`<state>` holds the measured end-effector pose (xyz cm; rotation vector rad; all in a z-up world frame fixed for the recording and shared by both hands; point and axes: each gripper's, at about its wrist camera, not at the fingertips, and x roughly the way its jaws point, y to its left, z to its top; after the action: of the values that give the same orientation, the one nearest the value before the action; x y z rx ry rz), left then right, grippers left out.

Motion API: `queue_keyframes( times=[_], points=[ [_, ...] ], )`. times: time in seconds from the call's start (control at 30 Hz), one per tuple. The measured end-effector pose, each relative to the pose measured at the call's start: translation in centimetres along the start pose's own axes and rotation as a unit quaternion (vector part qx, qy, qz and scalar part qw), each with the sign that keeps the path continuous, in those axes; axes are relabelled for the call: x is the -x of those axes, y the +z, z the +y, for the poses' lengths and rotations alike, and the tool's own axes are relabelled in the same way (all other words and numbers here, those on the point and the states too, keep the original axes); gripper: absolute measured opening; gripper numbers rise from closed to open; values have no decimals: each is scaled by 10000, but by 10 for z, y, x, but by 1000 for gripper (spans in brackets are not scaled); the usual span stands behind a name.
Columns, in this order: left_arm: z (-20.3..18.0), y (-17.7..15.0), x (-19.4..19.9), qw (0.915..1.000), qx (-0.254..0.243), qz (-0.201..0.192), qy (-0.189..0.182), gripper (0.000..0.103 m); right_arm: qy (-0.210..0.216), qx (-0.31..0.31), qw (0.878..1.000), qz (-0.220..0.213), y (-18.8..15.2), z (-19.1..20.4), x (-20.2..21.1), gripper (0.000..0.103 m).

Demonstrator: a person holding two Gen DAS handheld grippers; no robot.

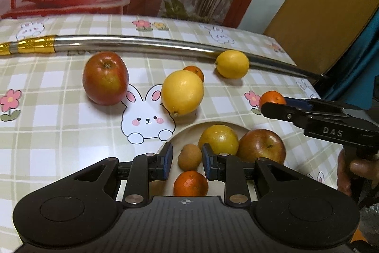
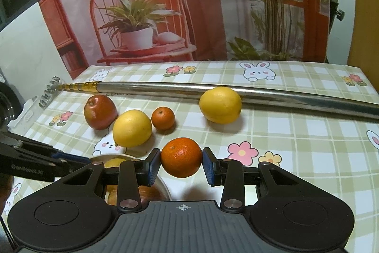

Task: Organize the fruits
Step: 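Lower the brown kiwi into the beige plate and open the left gripper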

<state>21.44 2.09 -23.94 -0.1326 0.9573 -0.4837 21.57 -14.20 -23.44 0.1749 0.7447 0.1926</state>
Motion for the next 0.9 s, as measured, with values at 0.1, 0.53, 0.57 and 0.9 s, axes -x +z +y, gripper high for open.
queue_keyframes(
  times=[0.1,0.53,0.57,0.9],
  points=[
    [-5,-6,7,9999,-126,-4,42,32,33,22,10000,-20,1,2,2,35],
    [-18,-23,5,9981,-404,41,459,61,81,108,9999,-73,-1,12,11,35],
    [-17,-24,5,9981,-401,55,468,61,82,105,9999,-80,-1,12,11,35],
    [-18,-29,2,9972,-475,137,560,57,118,111,9998,-133,-3,15,18,35]
  ],
)
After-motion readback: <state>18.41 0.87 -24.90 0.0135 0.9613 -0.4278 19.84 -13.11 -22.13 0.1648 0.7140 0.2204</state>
